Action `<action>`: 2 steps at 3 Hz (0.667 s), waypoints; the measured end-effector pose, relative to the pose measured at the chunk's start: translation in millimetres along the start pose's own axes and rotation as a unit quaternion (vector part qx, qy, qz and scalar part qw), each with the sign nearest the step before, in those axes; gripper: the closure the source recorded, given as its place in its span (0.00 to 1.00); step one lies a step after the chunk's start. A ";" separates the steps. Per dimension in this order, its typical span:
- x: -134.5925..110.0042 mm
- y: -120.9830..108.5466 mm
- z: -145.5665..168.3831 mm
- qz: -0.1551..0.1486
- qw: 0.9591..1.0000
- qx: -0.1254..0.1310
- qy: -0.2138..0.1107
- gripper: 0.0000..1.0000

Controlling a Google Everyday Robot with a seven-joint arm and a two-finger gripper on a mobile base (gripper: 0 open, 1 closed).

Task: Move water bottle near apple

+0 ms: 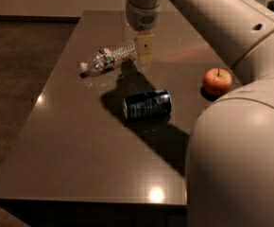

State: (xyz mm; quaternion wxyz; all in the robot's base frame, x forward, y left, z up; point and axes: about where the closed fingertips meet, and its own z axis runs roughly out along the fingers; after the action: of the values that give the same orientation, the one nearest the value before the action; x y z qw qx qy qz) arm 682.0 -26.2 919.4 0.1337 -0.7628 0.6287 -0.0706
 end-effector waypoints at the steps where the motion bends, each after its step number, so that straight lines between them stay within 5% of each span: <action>1: -20.0 -7.6 19.7 -0.053 0.998 -0.017 0.018 0.00; 2: -31.0 -15.2 35.3 -0.093 0.994 -0.039 0.030 0.00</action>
Offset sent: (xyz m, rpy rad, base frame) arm 0.0247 0.0430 -0.0332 -0.2175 0.1296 0.2513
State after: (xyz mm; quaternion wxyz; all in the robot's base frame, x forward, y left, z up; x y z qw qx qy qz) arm 699.9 10.8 892.0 0.0776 -0.8199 0.5614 -0.0811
